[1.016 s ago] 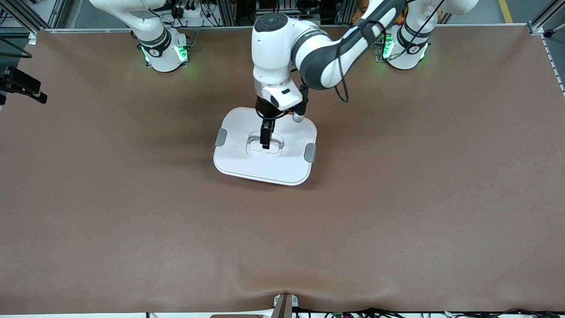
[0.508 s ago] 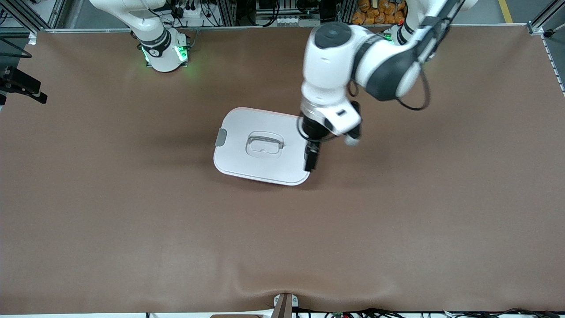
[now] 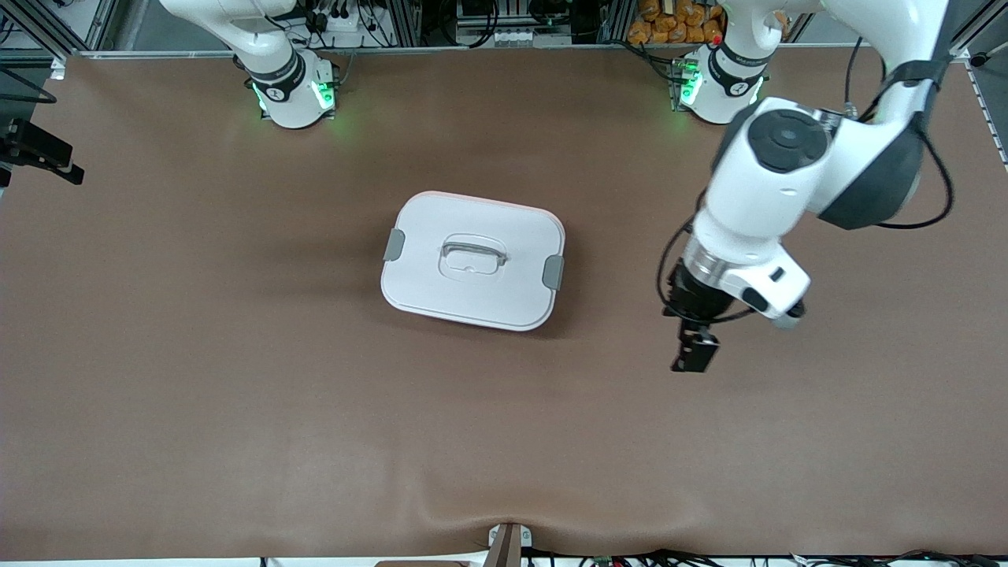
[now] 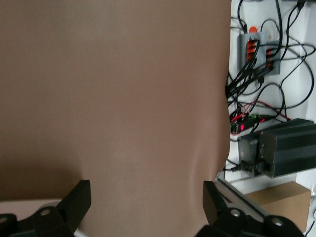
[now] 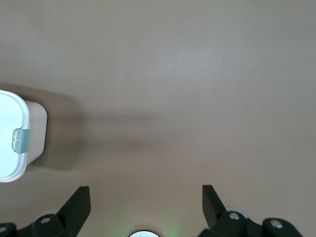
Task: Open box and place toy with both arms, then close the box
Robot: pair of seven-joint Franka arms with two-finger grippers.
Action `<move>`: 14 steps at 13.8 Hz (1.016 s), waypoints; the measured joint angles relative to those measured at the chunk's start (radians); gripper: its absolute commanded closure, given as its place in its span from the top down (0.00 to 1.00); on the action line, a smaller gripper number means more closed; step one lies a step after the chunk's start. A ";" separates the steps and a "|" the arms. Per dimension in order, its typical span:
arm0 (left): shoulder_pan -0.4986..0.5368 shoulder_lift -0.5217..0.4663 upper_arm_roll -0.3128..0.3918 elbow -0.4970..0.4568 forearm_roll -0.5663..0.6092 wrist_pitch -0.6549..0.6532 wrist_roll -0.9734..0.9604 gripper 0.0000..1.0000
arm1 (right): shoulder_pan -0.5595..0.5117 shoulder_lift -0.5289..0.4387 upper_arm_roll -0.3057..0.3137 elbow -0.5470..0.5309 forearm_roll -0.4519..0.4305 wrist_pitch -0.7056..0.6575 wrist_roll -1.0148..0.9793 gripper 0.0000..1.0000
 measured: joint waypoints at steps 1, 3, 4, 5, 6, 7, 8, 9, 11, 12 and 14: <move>0.018 -0.002 -0.001 0.001 -0.013 -0.001 0.030 1.00 | 0.000 0.000 0.000 0.000 0.000 0.000 0.000 1.00; 0.046 -0.017 -0.001 0.001 -0.057 -0.004 0.099 1.00 | 0.000 0.000 0.000 0.000 0.000 0.000 0.000 1.00; 0.063 -0.030 -0.001 0.001 -0.077 -0.016 0.143 1.00 | 0.000 0.000 0.000 0.000 0.000 0.000 0.000 1.00; 0.079 -0.042 0.001 0.001 -0.095 -0.040 0.194 1.00 | 0.000 0.000 0.000 0.000 0.000 0.000 0.000 1.00; 0.095 -0.051 0.002 0.001 -0.110 -0.066 0.246 1.00 | 0.000 0.000 0.000 0.000 0.000 0.000 0.000 1.00; 0.113 -0.057 0.003 0.000 -0.128 -0.083 0.296 1.00 | 0.000 0.000 -0.001 0.000 0.000 0.000 0.000 1.00; 0.131 -0.064 0.004 0.000 -0.149 -0.097 0.347 1.00 | 0.000 0.000 -0.001 0.000 0.000 0.000 0.000 1.00; 0.147 -0.071 0.007 0.000 -0.170 -0.116 0.396 1.00 | 0.000 0.000 -0.001 0.000 0.000 0.000 0.000 1.00; 0.160 -0.098 0.032 0.000 -0.215 -0.168 0.494 1.00 | 0.000 0.000 -0.001 0.000 0.000 0.000 0.000 1.00; 0.161 -0.117 0.049 0.000 -0.242 -0.198 0.549 1.00 | 0.000 0.000 -0.001 0.000 0.000 0.000 0.000 1.00; 0.162 -0.158 0.085 0.000 -0.292 -0.263 0.671 1.00 | 0.000 0.000 -0.001 0.000 0.000 0.000 0.000 1.00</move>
